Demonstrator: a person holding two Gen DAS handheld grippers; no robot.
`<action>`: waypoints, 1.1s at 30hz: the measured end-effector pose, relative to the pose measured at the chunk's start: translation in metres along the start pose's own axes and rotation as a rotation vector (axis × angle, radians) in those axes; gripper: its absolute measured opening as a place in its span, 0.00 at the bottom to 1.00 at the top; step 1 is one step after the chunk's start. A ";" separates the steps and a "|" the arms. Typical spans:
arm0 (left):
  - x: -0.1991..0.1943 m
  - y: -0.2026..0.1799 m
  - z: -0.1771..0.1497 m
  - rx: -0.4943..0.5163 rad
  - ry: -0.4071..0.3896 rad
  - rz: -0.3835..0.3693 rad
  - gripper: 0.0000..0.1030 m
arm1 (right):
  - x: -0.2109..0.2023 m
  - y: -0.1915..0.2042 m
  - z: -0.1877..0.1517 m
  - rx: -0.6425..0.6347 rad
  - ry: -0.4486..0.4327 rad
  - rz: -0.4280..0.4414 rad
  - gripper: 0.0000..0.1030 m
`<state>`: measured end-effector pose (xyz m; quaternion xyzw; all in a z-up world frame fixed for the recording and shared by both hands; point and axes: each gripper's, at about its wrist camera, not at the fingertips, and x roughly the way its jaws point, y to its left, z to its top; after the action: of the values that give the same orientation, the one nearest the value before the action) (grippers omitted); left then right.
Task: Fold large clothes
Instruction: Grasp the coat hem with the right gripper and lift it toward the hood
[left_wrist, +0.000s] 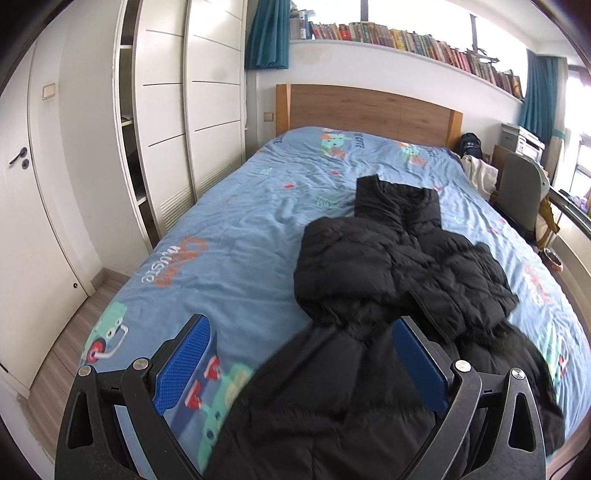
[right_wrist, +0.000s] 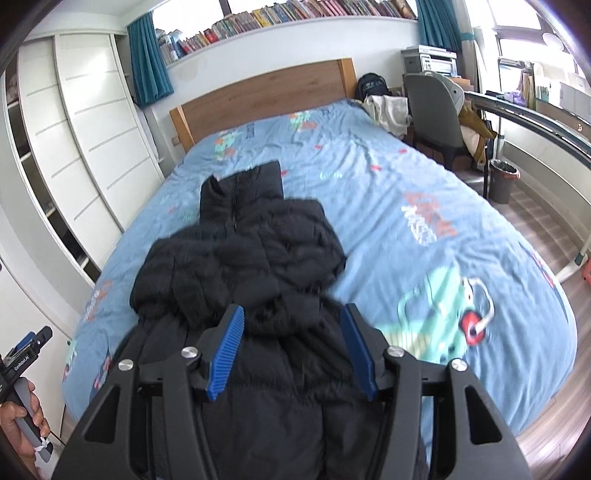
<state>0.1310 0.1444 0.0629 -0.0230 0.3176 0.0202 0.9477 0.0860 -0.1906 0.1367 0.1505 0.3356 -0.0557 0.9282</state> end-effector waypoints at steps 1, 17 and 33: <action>0.007 0.004 0.012 -0.003 0.002 0.003 0.96 | 0.006 -0.002 0.010 0.001 -0.006 0.005 0.52; 0.255 -0.021 0.209 0.032 0.092 -0.086 0.94 | 0.233 0.003 0.190 -0.083 0.031 0.101 0.52; 0.555 -0.092 0.304 -0.175 0.252 -0.331 0.93 | 0.554 0.032 0.301 0.050 0.138 0.281 0.52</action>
<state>0.7615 0.0826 -0.0268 -0.1594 0.4223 -0.1109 0.8854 0.7006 -0.2564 0.0093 0.2226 0.3730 0.0769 0.8975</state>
